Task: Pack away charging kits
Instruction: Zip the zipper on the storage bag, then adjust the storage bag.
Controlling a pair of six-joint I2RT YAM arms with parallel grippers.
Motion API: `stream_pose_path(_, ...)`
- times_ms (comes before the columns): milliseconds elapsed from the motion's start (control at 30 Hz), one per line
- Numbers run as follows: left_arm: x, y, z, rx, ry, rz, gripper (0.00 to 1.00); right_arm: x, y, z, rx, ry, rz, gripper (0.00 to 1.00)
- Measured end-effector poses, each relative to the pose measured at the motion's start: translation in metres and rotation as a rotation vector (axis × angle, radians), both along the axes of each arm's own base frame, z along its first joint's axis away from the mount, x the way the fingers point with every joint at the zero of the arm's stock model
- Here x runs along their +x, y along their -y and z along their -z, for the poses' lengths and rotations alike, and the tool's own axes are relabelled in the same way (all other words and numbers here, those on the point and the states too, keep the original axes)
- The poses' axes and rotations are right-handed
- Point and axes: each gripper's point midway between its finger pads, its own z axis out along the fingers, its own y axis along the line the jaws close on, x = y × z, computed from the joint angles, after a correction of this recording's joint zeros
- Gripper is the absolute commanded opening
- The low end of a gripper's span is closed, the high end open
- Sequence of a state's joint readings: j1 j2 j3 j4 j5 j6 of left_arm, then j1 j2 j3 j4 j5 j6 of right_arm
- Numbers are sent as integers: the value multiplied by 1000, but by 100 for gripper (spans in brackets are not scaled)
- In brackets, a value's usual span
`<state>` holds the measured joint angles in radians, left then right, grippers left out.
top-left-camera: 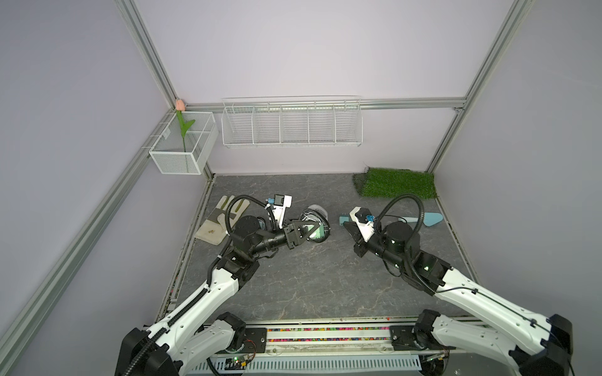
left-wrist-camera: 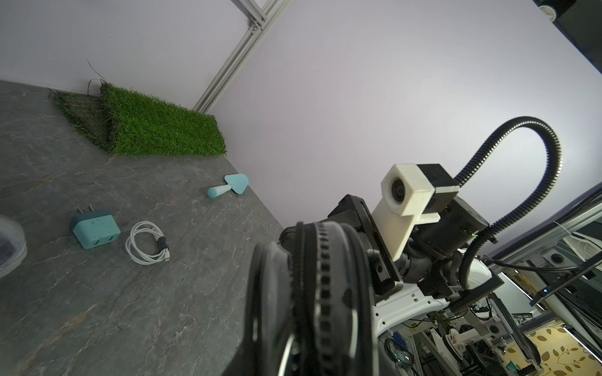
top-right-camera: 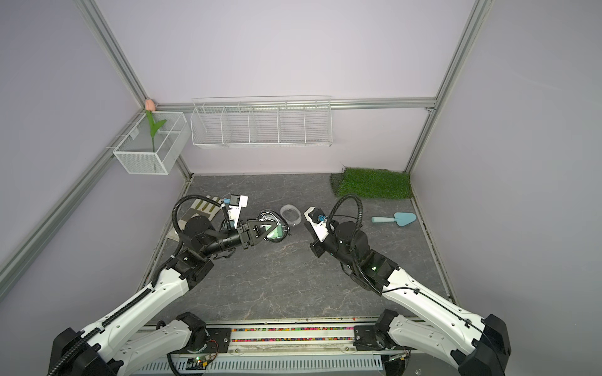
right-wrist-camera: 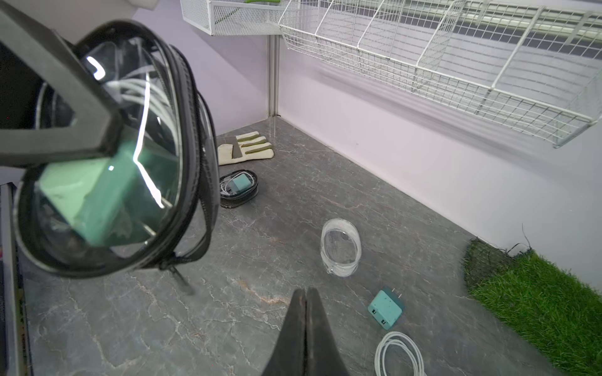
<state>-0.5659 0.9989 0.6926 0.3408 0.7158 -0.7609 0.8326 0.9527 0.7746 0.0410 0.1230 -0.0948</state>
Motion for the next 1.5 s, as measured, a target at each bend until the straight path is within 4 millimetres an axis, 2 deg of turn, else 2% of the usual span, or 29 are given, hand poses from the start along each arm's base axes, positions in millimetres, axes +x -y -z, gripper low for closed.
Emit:
stream_pose_path(100, -1, 2, 1, 5, -3, 14, 4, -2, 3, -5, 10, 19, 1, 7)
stream_pose_path(167, 0, 3, 1, 6, -4, 19, 4, -5, 0, -8, 19, 27, -24, 26)
stream_pose_path(267, 0, 5, -2, -2, -2, 30, 4, -15, -7, -9, 49, 29, -95, 75)
stream_pose_path(333, 0, 8, -6, -14, 3, 53, 5, -22, -11, -5, 68, 16, -139, 86)
stream_pose_path(400, -2, 12, -11, -29, 19, 87, 6, -27, -16, -6, 97, -9, -180, 91)
stream_pose_path(500, -2, 18, -17, -30, 55, 133, 6, -33, -22, -17, 183, -69, -230, 94)
stream_pose_path(600, -5, 26, -22, -3, 108, 178, 3, -36, -26, -37, 290, -132, -251, 96)
stream_pose_path(767, -24, 40, -29, 68, 222, 232, 3, -30, -21, -63, 459, -226, -259, 96)
stream_pose_path(967, -38, 35, -31, 96, 303, 250, 3, -31, -20, -77, 563, -294, -297, 93)
stream_pose_path(1200, -51, 31, -40, 82, 371, 283, 3, -35, -37, -78, 624, -386, -398, 88)
stream_pose_path(1300, -53, 31, -41, 81, 389, 290, 3, -38, -44, -81, 651, -416, -451, 83)
stream_pose_path(1500, -51, 33, -43, 91, 419, 290, 0, -44, -50, -88, 690, -448, -519, 67)
